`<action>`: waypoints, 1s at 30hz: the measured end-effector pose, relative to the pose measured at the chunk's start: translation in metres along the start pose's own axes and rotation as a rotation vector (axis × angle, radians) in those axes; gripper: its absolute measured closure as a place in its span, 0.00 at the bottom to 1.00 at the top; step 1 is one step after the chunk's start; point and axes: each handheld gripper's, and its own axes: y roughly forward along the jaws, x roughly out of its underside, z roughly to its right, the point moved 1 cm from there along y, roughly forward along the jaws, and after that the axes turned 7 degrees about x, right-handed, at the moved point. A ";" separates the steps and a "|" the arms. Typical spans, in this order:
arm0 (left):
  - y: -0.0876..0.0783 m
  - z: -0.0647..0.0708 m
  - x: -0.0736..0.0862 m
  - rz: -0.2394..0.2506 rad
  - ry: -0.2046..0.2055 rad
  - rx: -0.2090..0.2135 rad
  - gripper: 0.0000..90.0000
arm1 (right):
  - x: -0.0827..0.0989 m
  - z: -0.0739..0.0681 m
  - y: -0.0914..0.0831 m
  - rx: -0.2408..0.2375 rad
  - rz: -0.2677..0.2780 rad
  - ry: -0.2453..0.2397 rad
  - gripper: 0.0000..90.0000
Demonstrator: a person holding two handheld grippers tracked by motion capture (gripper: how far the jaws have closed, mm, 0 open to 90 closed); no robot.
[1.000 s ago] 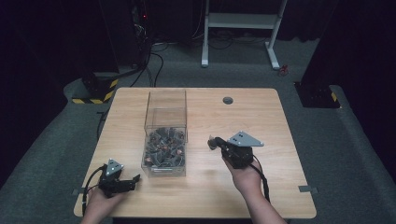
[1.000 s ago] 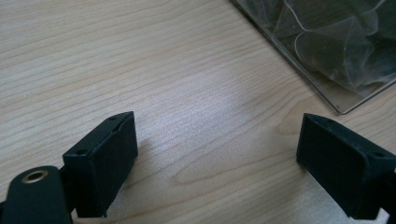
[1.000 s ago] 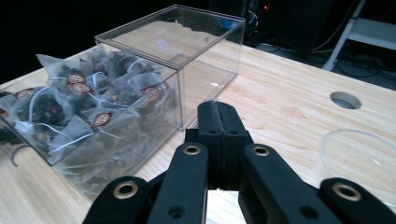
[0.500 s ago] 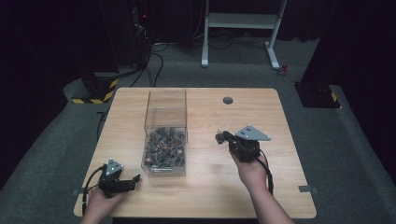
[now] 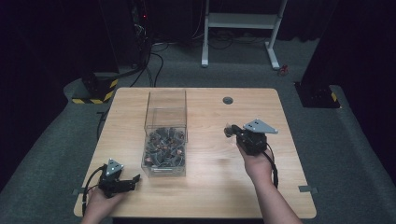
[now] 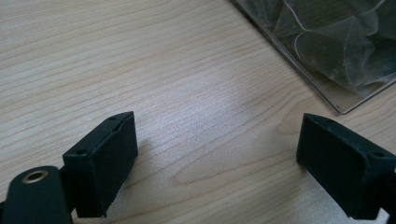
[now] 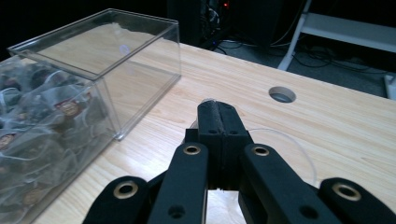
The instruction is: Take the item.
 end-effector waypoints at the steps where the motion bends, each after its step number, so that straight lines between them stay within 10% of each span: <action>1: 0.000 0.000 0.000 0.000 0.000 0.000 0.14 | 0.000 0.002 0.001 0.007 -0.001 0.000 1.00; 30: 0.000 0.000 0.000 0.000 0.000 0.000 0.14 | 0.004 0.036 0.027 0.099 -0.062 0.037 1.00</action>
